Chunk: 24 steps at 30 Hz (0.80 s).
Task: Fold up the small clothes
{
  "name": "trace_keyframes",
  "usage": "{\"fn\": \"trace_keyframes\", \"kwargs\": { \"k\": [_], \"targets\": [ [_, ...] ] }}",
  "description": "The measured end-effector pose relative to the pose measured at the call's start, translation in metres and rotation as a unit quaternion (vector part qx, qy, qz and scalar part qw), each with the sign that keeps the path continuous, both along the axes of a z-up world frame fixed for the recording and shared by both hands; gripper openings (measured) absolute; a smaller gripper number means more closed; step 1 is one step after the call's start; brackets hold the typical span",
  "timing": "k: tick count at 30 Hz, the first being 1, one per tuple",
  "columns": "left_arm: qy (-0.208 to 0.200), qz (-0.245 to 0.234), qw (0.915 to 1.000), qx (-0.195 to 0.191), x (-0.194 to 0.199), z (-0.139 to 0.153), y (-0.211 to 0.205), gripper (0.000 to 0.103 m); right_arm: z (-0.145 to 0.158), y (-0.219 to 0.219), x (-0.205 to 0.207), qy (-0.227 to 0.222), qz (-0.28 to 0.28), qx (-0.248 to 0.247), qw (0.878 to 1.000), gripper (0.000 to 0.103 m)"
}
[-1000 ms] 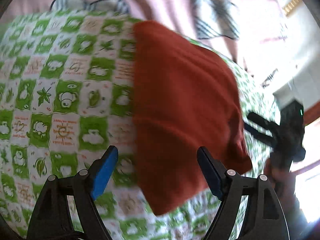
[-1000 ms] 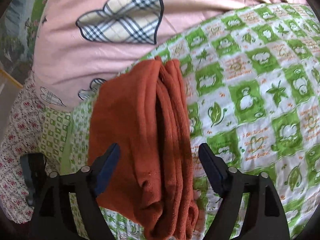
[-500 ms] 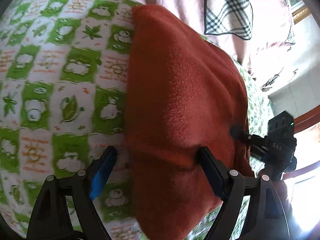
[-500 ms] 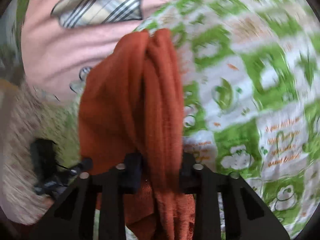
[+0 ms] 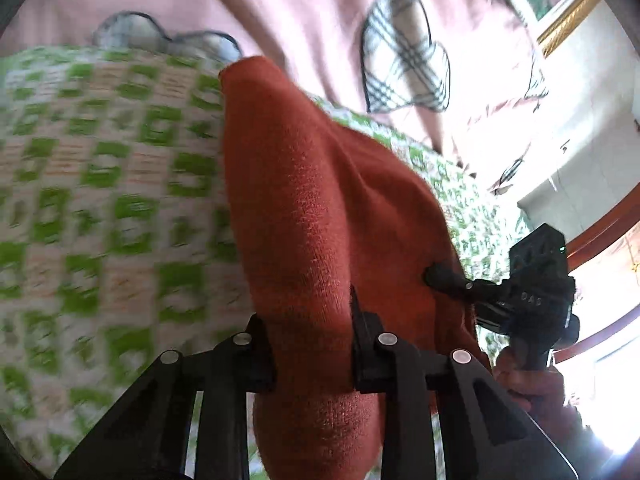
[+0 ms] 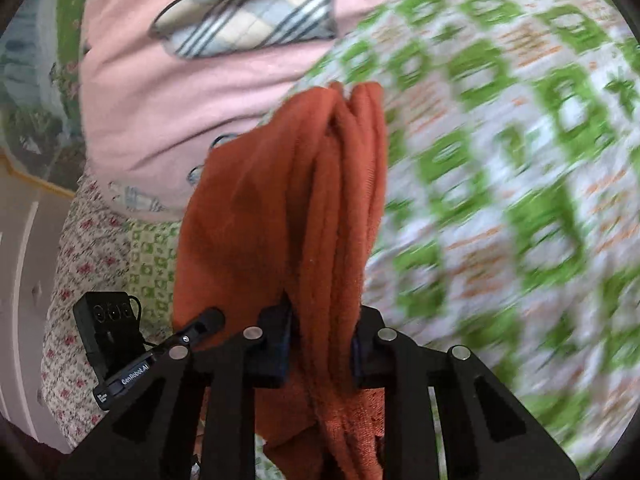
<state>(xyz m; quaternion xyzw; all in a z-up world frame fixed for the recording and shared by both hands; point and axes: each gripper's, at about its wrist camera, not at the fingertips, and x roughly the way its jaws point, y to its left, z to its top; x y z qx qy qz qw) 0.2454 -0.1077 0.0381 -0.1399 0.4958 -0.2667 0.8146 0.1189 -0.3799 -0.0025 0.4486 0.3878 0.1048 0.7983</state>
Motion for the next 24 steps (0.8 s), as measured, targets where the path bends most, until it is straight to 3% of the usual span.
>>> {"fn": "trace_keyframes", "kwargs": {
  "k": [7,12,14,15,16,20,22,24],
  "targets": [
    [-0.003,0.027,0.9982,0.053,-0.058,0.014,0.082,0.025,-0.002,0.083,0.039,-0.019,0.086,0.011,0.996,0.023],
    [0.026,0.046,0.9964,0.067,-0.085,-0.010,0.125,0.025,-0.020,0.123,0.053,-0.002,0.119,0.009,0.993,0.023],
    [0.047,0.049,0.9958,0.061,-0.086,-0.027,0.129,0.027,-0.028,0.128,0.052,0.010,0.121,-0.015,0.993,0.023],
    [0.054,0.049,0.9955,0.061,-0.086,-0.033,0.130,0.031,-0.032,0.127,0.051,0.016,0.118,-0.020,0.993,0.023],
    [0.061,0.053,0.9948,0.062,-0.085,-0.041,0.132,0.040,-0.036,0.125,0.052,0.020,0.146,0.006,0.989,0.023],
    [0.078,0.066,0.9927,0.063,-0.079,-0.059,0.141,0.061,-0.047,0.119,0.051,0.022,0.136,-0.009,0.990,0.024],
    [0.085,0.074,0.9915,0.065,-0.078,-0.066,0.149,0.077,-0.047,0.122,0.054,0.024,0.136,-0.019,0.990,0.026],
    [0.095,0.076,0.9909,0.058,-0.076,-0.069,0.153,0.078,-0.050,0.119,0.053,0.030,0.134,-0.027,0.990,0.035]
  ]
}}
